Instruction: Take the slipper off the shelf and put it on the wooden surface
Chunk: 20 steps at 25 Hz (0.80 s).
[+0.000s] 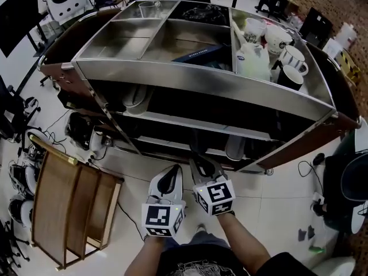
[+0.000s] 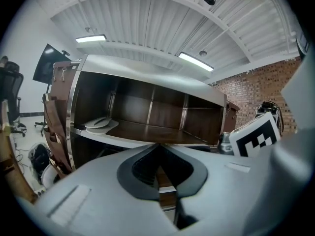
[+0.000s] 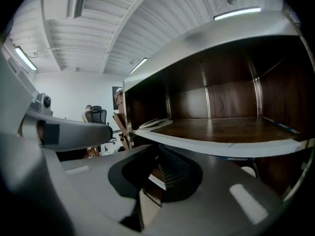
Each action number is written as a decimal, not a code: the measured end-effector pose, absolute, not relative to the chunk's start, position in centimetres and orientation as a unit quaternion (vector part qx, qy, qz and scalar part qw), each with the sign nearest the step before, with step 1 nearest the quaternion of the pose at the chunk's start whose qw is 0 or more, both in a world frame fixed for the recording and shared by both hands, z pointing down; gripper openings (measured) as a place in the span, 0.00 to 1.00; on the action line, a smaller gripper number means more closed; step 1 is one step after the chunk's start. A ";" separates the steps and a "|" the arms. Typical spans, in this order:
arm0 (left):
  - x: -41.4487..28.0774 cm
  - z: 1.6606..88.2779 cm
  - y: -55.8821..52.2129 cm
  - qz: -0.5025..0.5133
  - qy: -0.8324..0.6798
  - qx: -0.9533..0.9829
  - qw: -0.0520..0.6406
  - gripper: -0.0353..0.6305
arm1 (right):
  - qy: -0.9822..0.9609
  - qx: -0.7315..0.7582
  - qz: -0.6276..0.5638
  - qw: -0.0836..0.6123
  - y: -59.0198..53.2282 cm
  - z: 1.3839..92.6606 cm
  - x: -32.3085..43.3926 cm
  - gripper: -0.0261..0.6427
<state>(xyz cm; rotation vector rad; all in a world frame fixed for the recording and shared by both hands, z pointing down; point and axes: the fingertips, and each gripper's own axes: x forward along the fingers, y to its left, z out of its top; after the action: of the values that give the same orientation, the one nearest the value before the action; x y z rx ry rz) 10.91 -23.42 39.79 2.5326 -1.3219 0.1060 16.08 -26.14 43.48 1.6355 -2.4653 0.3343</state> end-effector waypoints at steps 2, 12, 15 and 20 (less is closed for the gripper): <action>11.1 40.5 -24.7 0.034 -0.456 0.878 0.142 0.06 | -0.819 0.556 0.118 0.086 -27.4 45.0 16.6 0.04; 11.4 46.0 -29.4 0.058 -0.442 0.878 0.174 0.06 | -0.773 0.600 0.162 0.127 -33.0 54.9 19.9 0.10; 11.1 47.5 -30.8 0.072 -0.436 0.882 0.167 0.06 | -0.757 0.612 0.182 0.138 -35.0 58.3 20.8 0.14; 10.5 50.1 -32.2 0.083 -0.438 0.880 0.167 0.06 | -0.741 0.620 0.204 0.156 -37.4 63.3 22.1 0.17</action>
<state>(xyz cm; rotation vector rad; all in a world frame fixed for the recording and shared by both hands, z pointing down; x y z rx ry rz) 10.52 -32.16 50.09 2.5039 -1.2461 0.2361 22.05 -37.42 63.29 1.7759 -2.1227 0.5838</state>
